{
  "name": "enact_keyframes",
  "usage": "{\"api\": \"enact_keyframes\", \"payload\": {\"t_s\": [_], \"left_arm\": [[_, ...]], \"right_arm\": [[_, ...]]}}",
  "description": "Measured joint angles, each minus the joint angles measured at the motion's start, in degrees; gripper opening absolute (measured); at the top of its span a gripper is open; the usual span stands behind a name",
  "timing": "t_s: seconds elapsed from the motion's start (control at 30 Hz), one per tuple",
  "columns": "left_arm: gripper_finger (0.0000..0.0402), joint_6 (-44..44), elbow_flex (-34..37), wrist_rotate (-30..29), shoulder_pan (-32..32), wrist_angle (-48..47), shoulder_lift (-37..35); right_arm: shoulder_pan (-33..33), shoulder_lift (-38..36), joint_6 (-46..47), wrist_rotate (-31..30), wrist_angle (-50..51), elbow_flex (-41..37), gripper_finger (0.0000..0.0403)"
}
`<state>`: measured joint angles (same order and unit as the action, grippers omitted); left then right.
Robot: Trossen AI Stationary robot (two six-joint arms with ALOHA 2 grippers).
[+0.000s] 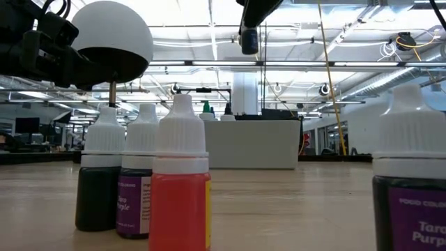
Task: Pick & Place food coloring
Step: Put the top small blue food coloring bottle into the gray bin
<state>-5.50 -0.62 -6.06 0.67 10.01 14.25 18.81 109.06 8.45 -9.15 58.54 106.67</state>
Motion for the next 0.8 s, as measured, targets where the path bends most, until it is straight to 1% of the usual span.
{"api": "enact_keyframes", "payload": {"t_s": [0.43, 0.8], "left_arm": [[0.0047, 0.72, 0.00, -0.01, 0.00, -1.30, 0.01], [0.0047, 0.92, 0.00, -0.01, 0.00, -1.26, 0.01]], "right_arm": [[-0.88, 0.06, -1.30, 0.27, 0.04, -0.02, 0.0052], [-7.69, -1.11, -6.53, 0.42, 0.53, -0.07, 0.0054]]}}
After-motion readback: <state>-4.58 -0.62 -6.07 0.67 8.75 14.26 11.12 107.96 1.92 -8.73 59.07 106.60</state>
